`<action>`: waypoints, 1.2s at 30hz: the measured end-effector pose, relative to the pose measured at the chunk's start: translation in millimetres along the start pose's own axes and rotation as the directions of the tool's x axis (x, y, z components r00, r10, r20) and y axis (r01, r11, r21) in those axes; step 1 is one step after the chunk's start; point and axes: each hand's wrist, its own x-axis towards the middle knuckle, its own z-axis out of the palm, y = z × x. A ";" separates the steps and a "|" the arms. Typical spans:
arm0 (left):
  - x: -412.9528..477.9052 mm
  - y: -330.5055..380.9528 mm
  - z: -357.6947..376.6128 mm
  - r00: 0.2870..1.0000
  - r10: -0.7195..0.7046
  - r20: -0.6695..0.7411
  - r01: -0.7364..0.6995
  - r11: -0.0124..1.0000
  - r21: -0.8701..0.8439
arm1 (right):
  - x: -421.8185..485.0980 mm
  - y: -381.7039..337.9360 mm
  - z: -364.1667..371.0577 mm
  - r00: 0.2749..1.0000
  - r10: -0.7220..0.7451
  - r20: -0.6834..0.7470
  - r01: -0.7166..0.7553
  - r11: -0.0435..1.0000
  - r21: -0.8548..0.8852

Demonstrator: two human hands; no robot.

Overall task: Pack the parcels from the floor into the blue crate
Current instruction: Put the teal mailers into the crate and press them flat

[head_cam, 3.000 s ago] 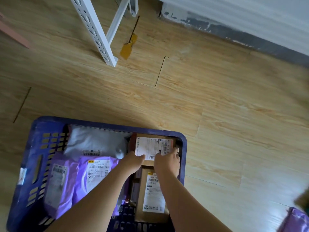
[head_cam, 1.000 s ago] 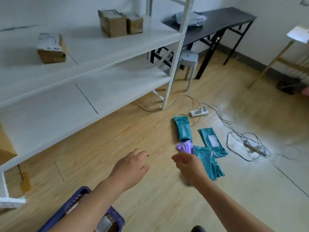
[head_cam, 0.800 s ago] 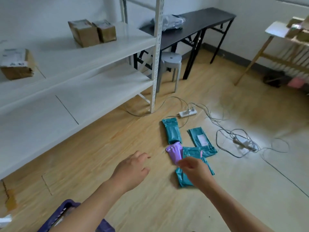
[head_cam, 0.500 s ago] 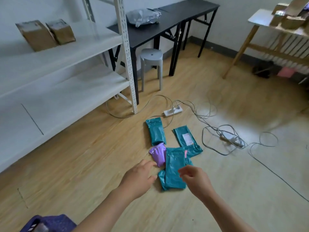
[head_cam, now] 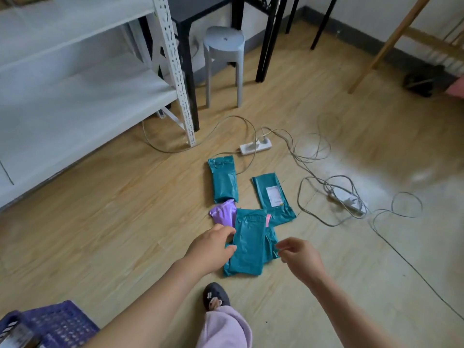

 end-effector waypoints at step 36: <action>417.1 -195.6 344.7 0.909 -0.410 -0.069 0.348 0.842 -0.413 | 473.0 273.2 248.5 0.980 0.159 0.120 -0.127 0.964 -0.234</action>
